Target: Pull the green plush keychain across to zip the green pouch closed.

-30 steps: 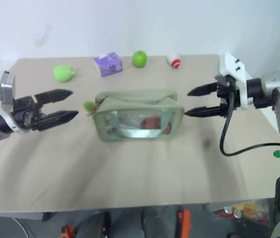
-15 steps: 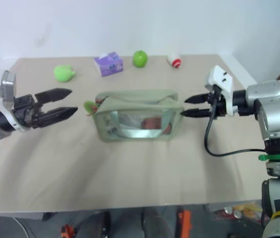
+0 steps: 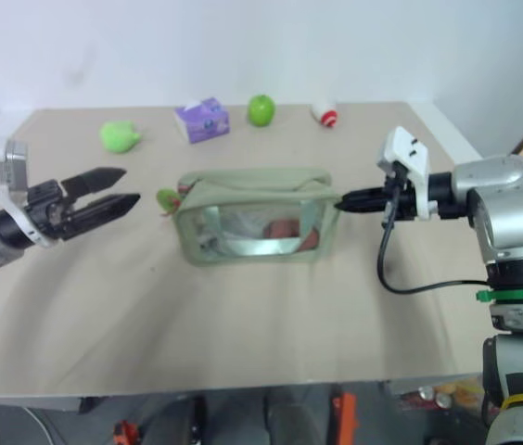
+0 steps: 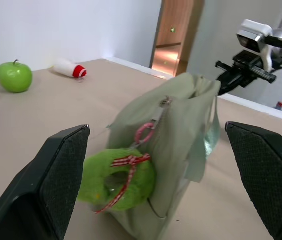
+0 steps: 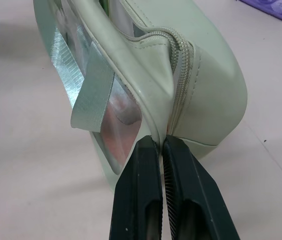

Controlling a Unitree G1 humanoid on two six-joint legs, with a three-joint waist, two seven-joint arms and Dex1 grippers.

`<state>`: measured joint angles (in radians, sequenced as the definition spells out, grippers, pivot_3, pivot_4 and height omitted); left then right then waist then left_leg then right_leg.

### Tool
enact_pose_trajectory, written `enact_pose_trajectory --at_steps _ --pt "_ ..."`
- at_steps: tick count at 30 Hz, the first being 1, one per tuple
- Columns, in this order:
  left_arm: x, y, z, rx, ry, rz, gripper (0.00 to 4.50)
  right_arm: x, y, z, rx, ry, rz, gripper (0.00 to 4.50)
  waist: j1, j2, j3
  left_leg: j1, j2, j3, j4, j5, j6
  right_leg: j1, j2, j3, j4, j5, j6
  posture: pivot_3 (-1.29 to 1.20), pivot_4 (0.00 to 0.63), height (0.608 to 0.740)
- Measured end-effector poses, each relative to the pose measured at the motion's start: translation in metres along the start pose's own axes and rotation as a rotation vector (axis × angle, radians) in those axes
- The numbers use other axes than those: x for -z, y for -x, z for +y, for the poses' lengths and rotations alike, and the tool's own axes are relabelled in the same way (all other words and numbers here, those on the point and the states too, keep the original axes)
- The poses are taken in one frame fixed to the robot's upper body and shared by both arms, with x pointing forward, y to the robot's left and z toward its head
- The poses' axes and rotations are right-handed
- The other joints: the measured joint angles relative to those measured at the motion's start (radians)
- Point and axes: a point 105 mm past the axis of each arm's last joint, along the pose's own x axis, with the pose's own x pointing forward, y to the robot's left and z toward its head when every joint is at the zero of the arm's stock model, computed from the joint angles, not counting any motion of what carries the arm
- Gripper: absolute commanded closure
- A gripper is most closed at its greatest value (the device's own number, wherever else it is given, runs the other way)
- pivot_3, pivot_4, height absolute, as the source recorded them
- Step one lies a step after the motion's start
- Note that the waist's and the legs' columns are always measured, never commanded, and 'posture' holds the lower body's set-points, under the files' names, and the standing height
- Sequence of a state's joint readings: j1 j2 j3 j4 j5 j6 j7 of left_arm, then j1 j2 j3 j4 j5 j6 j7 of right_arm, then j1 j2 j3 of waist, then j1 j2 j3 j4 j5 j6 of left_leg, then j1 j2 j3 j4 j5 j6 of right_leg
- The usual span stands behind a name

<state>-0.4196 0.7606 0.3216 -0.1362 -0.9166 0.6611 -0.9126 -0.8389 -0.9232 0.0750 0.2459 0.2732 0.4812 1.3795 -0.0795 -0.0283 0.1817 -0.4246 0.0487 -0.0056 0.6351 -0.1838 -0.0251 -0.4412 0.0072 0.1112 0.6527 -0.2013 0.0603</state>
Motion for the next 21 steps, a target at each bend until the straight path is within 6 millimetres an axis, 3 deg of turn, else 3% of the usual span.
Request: enact_pose_trajectory --at_steps 5,10,15,21 --pt "0.011 0.004 0.006 -0.032 0.010 0.040 0.00 0.000 0.000 0.002 -0.004 -0.013 -0.001 4.47 -0.001 0.000 0.000 0.000 0.000 0.000 0.000 0.000 0.000 0.000 0.000 0.000 0.000 0.000 0.000 0.00 0.150 0.740" --pt "0.042 0.012 0.026 -0.131 0.052 0.159 0.00 0.003 0.001 0.009 -0.026 -0.036 0.009 4.47 -0.002 0.000 0.000 0.000 0.001 0.000 0.000 0.000 0.000 0.000 0.001 0.000 0.000 0.000 0.000 0.00 0.150 0.740" --pt "0.062 0.008 0.030 -0.154 0.087 0.212 0.00 0.002 0.001 0.009 -0.027 -0.035 0.009 4.47 -0.002 0.000 0.000 0.001 0.001 0.000 0.000 0.000 0.000 0.000 0.001 0.000 0.000 0.000 0.000 0.00 0.150 0.740" --pt "0.061 -0.009 0.029 -0.127 0.096 0.178 0.00 0.002 -0.001 0.011 -0.023 -0.036 0.009 4.47 -0.002 0.000 0.000 0.001 0.001 0.000 0.000 0.000 0.000 0.000 0.002 0.000 0.000 0.000 0.000 0.00 0.150 0.740"
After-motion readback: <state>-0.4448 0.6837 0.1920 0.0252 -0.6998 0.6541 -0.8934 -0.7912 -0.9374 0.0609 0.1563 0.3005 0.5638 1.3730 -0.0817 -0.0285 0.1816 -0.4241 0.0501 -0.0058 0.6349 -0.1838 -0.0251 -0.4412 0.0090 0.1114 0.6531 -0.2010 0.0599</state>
